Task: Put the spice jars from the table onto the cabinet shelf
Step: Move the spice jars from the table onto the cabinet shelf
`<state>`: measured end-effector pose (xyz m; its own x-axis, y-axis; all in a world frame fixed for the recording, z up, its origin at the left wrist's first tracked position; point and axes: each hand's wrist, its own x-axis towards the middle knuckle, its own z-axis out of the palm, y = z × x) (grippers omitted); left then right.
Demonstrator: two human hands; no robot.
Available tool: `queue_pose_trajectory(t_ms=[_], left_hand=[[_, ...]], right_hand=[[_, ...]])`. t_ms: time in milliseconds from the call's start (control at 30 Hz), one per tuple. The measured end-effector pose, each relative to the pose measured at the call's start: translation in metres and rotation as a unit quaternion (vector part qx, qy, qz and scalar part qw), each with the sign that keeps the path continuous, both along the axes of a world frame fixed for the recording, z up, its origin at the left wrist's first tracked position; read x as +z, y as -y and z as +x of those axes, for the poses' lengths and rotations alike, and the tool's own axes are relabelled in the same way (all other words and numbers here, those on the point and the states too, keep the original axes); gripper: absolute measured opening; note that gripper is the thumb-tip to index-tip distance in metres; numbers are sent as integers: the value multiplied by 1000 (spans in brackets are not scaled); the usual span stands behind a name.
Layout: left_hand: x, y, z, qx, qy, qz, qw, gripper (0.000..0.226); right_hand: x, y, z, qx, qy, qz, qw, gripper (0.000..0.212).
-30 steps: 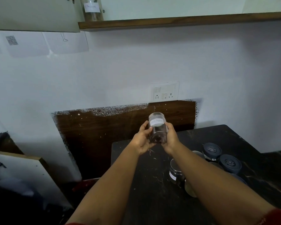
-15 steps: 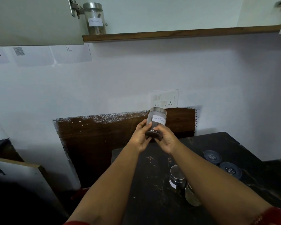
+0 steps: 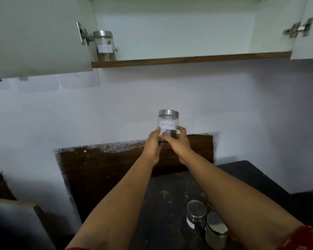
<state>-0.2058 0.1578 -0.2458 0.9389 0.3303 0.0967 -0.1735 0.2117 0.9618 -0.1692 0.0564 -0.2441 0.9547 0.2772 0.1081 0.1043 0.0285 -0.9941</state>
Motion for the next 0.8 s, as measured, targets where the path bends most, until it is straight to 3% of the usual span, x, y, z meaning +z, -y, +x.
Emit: queue_pose_trajectory(t_ms=[200, 367, 467, 567, 633, 700, 733, 800], left_hand=[[89, -2, 26, 47, 62, 158, 984, 47], [185, -1, 36, 102, 176, 191, 960, 46], [233, -13, 39, 135, 214, 244, 936, 49], [267, -32, 40, 162, 188, 324, 913, 42], [286, -53, 46, 195, 147, 438, 865, 42], [298, -80, 51, 278, 91, 571, 767, 40], [298, -95, 55, 312, 66, 613, 723, 39], [289, -124, 64, 334, -28, 652, 680, 44]], right_hand=[[83, -1, 16, -53, 128, 0, 990, 80], [181, 1, 27, -54, 257, 4, 965, 77], [230, -5, 35, -34, 279, 11, 960, 79], [261, -20, 51, -26, 272, 0, 962, 85], [282, -31, 63, -16, 258, 5, 966, 80], [296, -40, 78, -15, 249, -26, 968, 77], [301, -45, 86, -21, 250, -63, 966, 79], [310, -59, 105, -27, 243, -170, 955, 89]])
